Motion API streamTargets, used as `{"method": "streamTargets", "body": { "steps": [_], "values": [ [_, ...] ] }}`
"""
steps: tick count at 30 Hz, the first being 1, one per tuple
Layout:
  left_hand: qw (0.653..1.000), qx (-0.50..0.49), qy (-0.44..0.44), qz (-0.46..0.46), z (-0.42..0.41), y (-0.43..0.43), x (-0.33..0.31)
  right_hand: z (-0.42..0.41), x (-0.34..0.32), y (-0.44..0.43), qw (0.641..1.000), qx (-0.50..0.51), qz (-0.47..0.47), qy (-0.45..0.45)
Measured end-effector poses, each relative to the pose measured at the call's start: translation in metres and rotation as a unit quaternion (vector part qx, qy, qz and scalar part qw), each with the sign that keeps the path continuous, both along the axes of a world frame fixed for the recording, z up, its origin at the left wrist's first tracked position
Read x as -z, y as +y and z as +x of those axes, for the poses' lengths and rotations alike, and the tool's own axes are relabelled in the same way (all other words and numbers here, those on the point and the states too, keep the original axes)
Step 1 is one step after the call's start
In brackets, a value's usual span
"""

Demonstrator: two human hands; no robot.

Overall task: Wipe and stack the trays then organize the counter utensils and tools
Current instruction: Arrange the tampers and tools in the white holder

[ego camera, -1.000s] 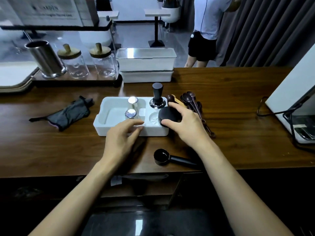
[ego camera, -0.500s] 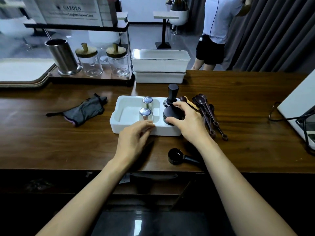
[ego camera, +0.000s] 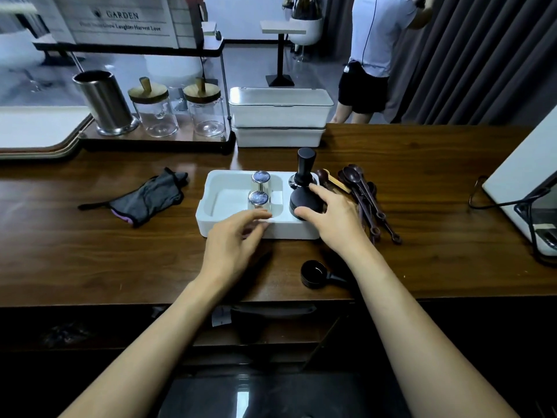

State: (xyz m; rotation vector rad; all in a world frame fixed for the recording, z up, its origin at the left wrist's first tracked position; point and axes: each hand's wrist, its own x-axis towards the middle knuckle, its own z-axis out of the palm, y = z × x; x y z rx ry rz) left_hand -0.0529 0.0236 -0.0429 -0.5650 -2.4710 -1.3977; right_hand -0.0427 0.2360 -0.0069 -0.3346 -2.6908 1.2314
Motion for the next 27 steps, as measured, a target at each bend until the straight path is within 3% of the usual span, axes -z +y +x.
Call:
{"method": "streamTargets", "body": {
  "steps": [2, 5, 7, 13, 20, 27],
  "values": [
    [0.998, -0.031, 0.047, 0.020, -0.001, -0.009, -0.004, 0.004, -0.001, 0.000, 0.999, -0.008, -0.037, 0.011],
    [0.989, -0.114, 0.086, -0.031, -0.011, -0.028, -0.007, 0.009, 0.003, 0.004, 0.997, -0.021, -0.077, 0.017],
    [0.985, -0.140, 0.059, -0.079, -0.025, -0.041, -0.005, 0.011, 0.007, 0.005, 0.997, -0.019, -0.074, -0.004],
    [0.974, -0.073, -0.171, -0.127, -0.037, -0.054, -0.019, 0.008, 0.020, 0.002, 0.993, -0.009, -0.060, -0.097],
    [0.968, -0.091, -0.198, -0.125, -0.034, -0.056, -0.023, 0.010, 0.024, -0.003, 0.991, 0.002, -0.128, -0.048],
    [0.974, -0.107, -0.175, -0.098, -0.036, -0.057, -0.019, 0.007, 0.020, -0.003, 0.992, -0.002, -0.125, -0.018]
  ]
}}
